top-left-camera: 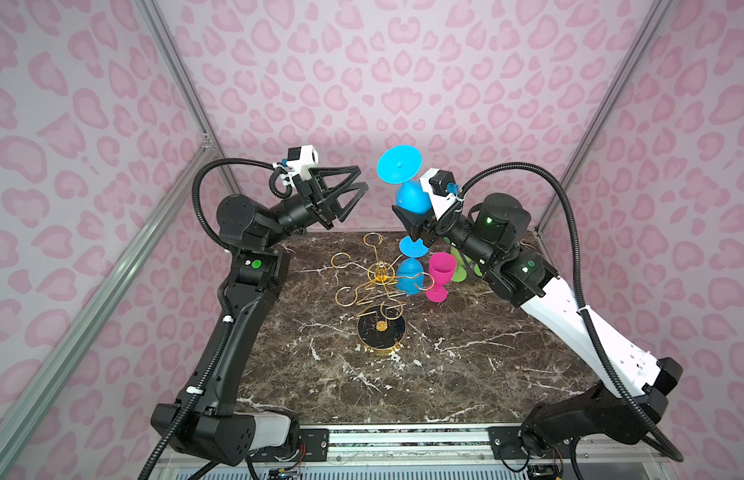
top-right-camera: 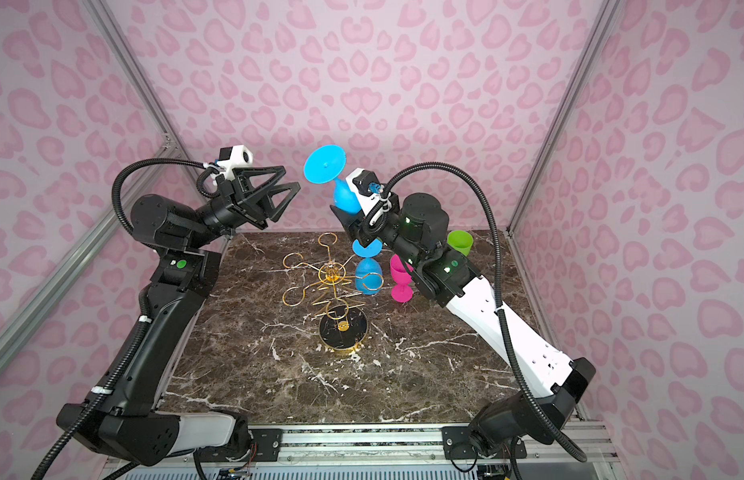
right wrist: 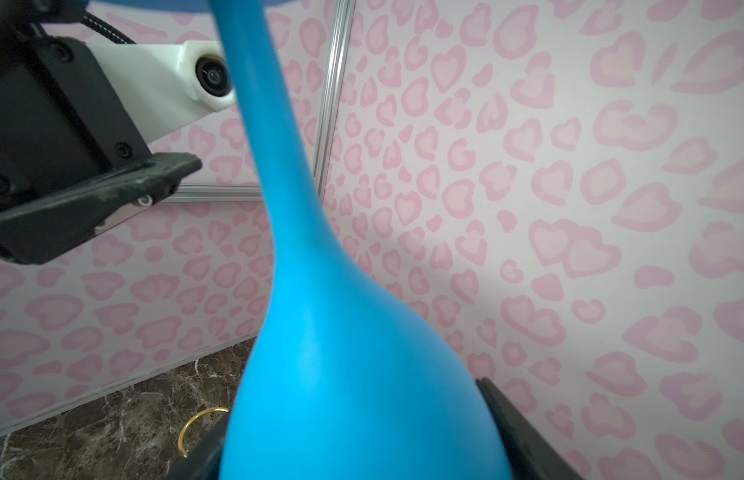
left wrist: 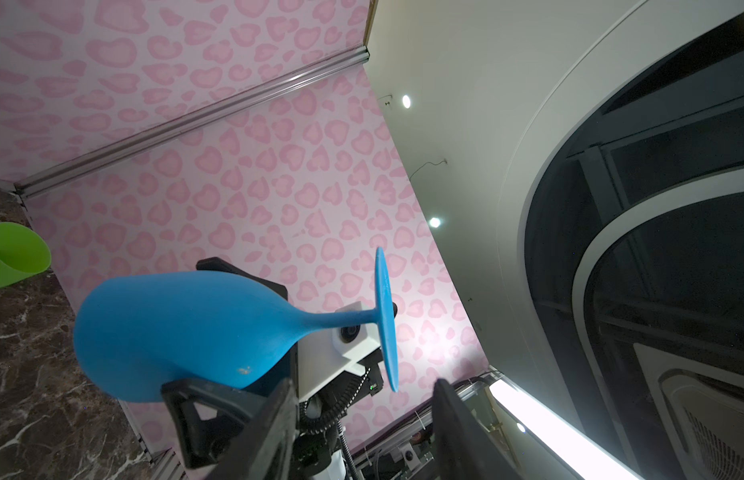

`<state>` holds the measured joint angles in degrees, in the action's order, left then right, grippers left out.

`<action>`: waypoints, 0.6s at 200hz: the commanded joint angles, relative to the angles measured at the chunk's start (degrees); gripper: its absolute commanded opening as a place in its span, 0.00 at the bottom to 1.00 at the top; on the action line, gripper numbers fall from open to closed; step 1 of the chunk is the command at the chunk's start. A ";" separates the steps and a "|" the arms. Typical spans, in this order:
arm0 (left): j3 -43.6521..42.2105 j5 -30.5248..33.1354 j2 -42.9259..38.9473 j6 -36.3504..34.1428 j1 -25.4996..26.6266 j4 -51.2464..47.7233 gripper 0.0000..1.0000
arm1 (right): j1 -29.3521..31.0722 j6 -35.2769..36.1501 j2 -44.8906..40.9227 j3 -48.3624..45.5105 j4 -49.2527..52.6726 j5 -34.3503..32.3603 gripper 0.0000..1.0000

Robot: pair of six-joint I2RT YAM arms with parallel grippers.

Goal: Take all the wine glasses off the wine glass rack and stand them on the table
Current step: 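Close the right gripper on the blue glass bowl while the left gripper opens, then turn the blue glass upright with the right gripper while the left gripper regrasps its base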

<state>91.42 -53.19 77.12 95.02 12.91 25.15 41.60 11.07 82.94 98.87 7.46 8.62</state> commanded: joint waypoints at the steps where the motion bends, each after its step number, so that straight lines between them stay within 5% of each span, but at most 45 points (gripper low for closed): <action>1: 2.32 -0.47 0.37 -13.41 -0.07 -3.57 0.55 | 0.02 -4.33 -2.32 1.81 8.17 -1.13 0.61; 38: 2.26 2.72 1.29 -34.23 0.03 -7.78 0.52 | 0.05 -9.02 -7.44 2.90 20.09 -2.91 0.58; 99: -2.21 19.81 -2.36 -69.80 2.68 -11.63 0.44 | 0.01 -12.66 -9.23 6.43 37.80 -5.08 0.55; 120: -3.97 15.72 -3.21 -80.18 3.36 -7.25 0.48 | 0.07 -13.41 -8.60 7.36 40.13 -4.20 0.54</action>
<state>89.12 -37.69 75.07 33.23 15.75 12.73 41.63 -0.60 73.78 105.32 42.02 4.36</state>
